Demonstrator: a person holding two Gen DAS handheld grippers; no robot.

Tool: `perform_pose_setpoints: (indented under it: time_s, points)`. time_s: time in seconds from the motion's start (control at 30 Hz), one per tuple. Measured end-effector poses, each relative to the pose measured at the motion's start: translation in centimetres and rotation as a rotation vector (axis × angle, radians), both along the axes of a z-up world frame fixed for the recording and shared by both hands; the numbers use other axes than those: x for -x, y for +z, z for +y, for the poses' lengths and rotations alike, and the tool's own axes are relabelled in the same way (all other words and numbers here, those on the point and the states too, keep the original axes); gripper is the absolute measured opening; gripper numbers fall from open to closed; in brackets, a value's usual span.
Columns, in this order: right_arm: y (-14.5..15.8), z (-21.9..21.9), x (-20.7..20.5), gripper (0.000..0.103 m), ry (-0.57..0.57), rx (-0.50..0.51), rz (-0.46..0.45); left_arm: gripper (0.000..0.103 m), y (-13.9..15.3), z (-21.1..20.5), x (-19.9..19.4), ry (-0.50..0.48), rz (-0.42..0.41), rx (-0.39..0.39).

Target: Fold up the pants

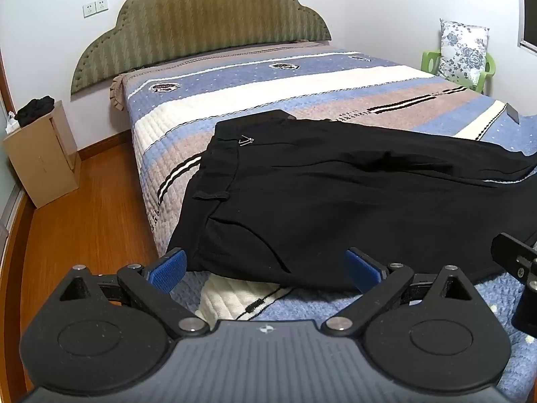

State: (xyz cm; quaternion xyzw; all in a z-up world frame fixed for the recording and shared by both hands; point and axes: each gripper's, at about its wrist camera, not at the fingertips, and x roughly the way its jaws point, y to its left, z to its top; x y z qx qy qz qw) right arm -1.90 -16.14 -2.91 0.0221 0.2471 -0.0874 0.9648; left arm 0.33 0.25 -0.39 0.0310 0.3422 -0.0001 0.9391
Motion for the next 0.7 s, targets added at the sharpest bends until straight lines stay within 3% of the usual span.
perform_pose_setpoints:
  time_s: [0.7]
  points:
    - [-0.4, 0.27, -0.4, 0.103, 0.015, 0.007, 0.031, 0.101, -0.18, 0.29, -0.08, 0.021, 0.005, -0.014]
